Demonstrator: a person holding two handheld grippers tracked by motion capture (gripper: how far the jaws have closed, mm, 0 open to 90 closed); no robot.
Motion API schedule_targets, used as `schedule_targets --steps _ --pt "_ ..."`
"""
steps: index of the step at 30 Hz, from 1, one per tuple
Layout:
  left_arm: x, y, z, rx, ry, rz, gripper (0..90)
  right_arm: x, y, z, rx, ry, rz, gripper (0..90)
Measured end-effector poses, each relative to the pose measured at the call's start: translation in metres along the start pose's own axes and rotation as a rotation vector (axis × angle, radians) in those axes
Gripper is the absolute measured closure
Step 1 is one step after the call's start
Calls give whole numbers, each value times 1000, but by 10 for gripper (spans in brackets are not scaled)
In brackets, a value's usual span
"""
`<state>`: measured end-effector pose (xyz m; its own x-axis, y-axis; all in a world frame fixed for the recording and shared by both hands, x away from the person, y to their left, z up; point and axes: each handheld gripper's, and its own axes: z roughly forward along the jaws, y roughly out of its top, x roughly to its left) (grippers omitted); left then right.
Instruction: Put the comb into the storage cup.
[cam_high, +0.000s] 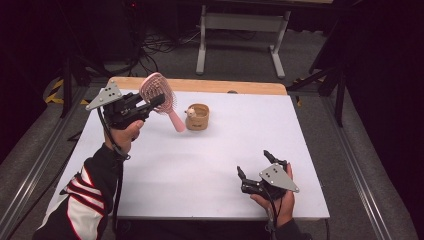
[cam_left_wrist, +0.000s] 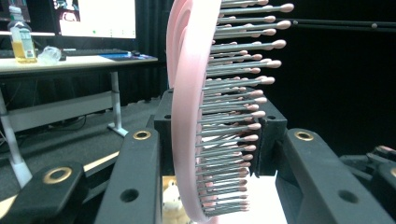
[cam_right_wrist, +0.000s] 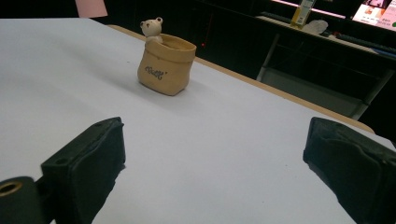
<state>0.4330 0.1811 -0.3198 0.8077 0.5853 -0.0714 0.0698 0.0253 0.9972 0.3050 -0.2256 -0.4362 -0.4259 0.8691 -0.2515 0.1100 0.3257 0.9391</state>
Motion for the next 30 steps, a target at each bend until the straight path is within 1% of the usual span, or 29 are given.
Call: schedule_targets --steps 8,10,16,18,20,22,23,24,25,27,28,30 --pt "3 4 15 13 13 1 636 -3 0 0 -4 -7 10 65" --pt "5 6 19 19 10 1 636 -3 0 0 -6 -8 10 64" --pt "5 8 33 40 20 16 636 -4 0 -1 -7 -7 16 64" --pt "6 8 38 44 13 14 636 -4 0 -1 -8 -5 17 64" --pt "6 9 45 64 19 27 636 -4 0 -1 -6 -6 17 64" --pt "5 10 47 69 18 33 636 -4 0 -1 -7 -3 18 64" --pt "5 11 52 81 20 45 636 -4 0 -1 -7 -3 19 65" --pt "5 12 55 86 17 46 636 -5 0 -1 -5 -4 18 64" --pt "6 14 57 88 14 27 636 -5 0 -1 -8 -5 20 64" --pt "9 21 59 56 -1 0 636 -5 -1 -1 -9 -6 22 64" --pt "9 26 61 52 -1 -1 636 -5 -1 -1 -9 -6 22 64" --pt "6 36 68 57 15 29 637 -5 -1 0 -7 -2 22 64"
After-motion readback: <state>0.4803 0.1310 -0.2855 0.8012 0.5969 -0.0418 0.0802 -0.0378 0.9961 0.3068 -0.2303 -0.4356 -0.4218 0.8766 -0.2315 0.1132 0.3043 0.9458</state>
